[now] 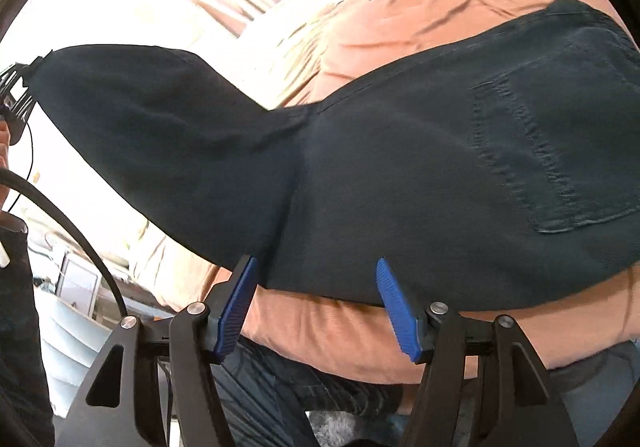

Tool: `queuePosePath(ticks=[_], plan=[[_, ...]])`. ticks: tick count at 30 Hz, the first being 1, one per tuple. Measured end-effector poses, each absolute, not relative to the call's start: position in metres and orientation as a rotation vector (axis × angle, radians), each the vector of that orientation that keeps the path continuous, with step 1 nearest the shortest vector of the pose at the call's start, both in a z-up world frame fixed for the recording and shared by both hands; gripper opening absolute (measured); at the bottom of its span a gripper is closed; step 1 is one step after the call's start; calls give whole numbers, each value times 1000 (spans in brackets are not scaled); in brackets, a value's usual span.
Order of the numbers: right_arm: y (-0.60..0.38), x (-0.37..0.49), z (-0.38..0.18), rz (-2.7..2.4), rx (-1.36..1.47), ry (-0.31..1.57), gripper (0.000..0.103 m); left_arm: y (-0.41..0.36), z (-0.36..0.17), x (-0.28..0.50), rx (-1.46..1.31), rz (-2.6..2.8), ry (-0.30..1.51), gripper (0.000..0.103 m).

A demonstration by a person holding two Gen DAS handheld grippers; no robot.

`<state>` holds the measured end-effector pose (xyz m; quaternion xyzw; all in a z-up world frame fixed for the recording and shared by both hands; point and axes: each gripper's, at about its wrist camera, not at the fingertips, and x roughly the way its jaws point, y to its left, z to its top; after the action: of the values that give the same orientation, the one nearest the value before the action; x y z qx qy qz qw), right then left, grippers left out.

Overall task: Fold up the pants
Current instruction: 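Carry the jeans leg over the jeans with the left tool and open it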

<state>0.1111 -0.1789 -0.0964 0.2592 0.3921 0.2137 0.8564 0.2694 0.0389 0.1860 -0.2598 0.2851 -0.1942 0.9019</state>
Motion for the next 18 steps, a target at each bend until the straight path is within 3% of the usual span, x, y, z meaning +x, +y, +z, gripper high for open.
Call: queuePosePath(ticks=[18], plan=[[-278,66,-83,350,589,726,60,-100,224,291,-465,-544,626,4]])
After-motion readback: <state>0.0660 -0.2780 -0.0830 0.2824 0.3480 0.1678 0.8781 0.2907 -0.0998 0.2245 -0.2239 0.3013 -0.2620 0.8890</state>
